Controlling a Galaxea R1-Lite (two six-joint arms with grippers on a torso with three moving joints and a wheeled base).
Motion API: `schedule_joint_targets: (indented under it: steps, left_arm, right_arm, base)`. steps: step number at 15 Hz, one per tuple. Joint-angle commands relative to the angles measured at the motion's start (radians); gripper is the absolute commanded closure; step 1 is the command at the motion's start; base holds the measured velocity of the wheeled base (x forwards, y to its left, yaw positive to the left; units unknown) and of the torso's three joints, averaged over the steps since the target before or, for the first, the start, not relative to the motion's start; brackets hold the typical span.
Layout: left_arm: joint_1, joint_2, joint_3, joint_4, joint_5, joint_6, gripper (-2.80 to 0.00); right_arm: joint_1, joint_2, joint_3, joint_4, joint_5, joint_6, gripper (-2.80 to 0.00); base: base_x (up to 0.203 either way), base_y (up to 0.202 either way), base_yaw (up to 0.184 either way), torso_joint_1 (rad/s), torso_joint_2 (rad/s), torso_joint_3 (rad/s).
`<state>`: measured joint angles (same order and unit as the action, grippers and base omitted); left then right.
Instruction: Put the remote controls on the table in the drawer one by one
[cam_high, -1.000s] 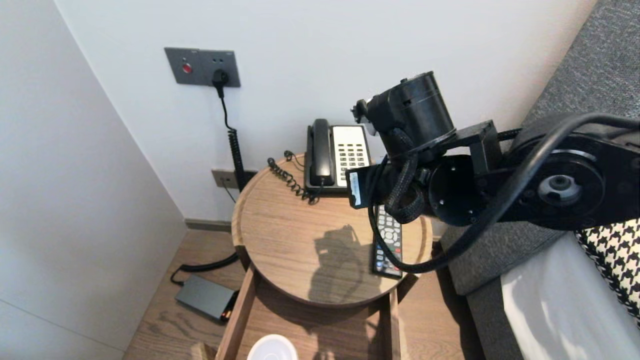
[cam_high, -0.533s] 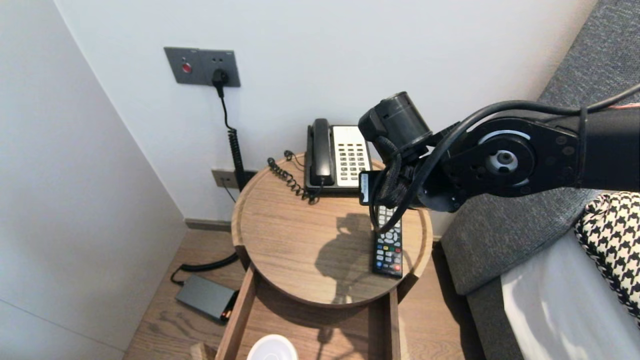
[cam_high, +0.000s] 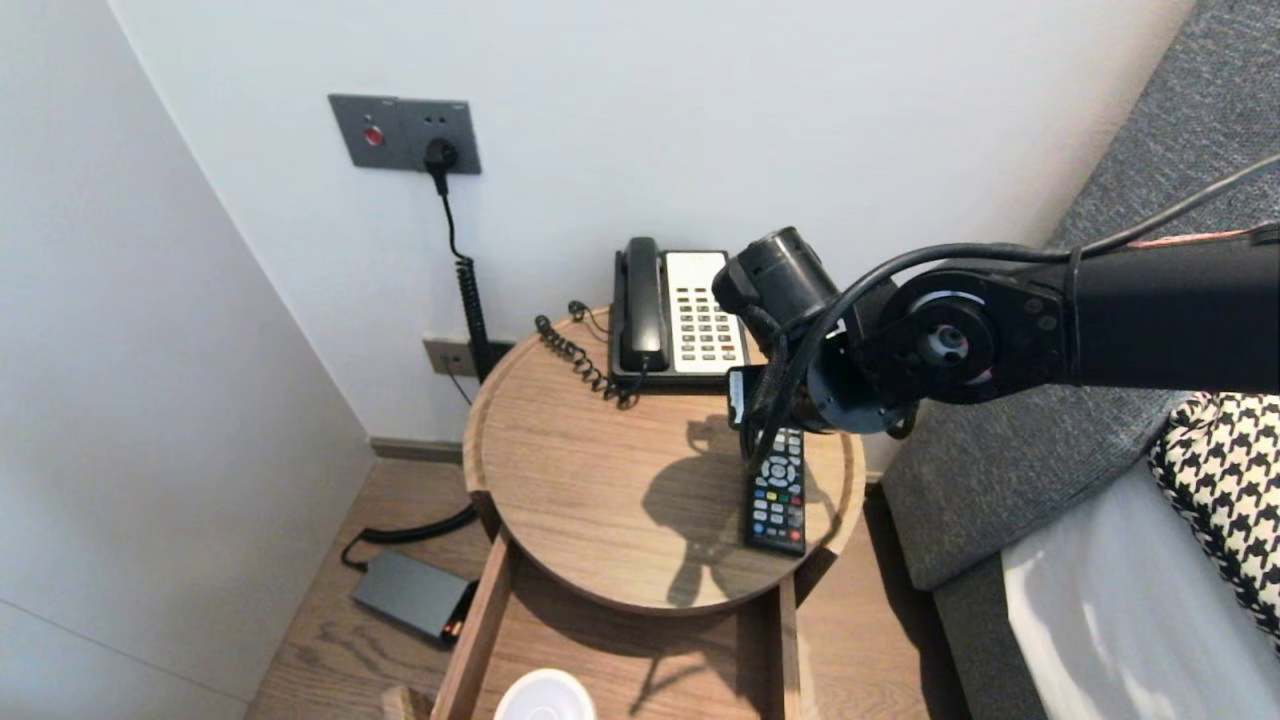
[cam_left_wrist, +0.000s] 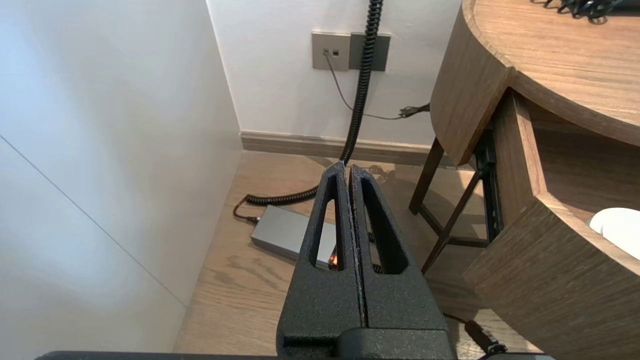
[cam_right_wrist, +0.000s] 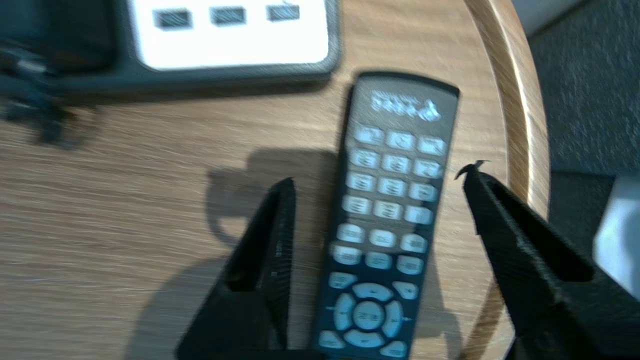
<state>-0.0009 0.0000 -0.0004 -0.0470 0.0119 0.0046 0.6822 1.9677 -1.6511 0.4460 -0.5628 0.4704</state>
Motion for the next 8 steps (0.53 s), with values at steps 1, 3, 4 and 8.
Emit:
schedule_joint_targets:
  steps: [1,3,4,8]
  left_arm:
    - [0.001,-0.002,0.01,-0.001,0.0,0.0,0.0]
    - [0.001,-0.002,0.01,-0.001,0.0,0.0,0.0]
    - [0.001,-0.002,0.01,-0.001,0.0,0.0,0.0]
    - [-0.001,-0.002,0.01,-0.001,0.0,0.0,0.0]
  right_arm:
    - [-0.024,0.002,0.039,-0.001,-0.001,0.006,-2.8]
    - [-0.046,-0.013,0.088,-0.006,0.008,0.01,-2.8]
    - [-0.055,-0.025,0.096,-0.007,0.026,0.024,-2.8]
    - [-0.048,-0.018,0.083,-0.007,0.049,0.067,-2.8]
  base:
    - [0.0,0.0,0.0,0.0,0.0,0.0]
    - [0.0,0.0,0.0,0.0,0.0,0.0]
    - [0.0,0.0,0.0,0.0,0.0,0.0]
    - [0.0,0.0,0.0,0.0,0.0,0.0]
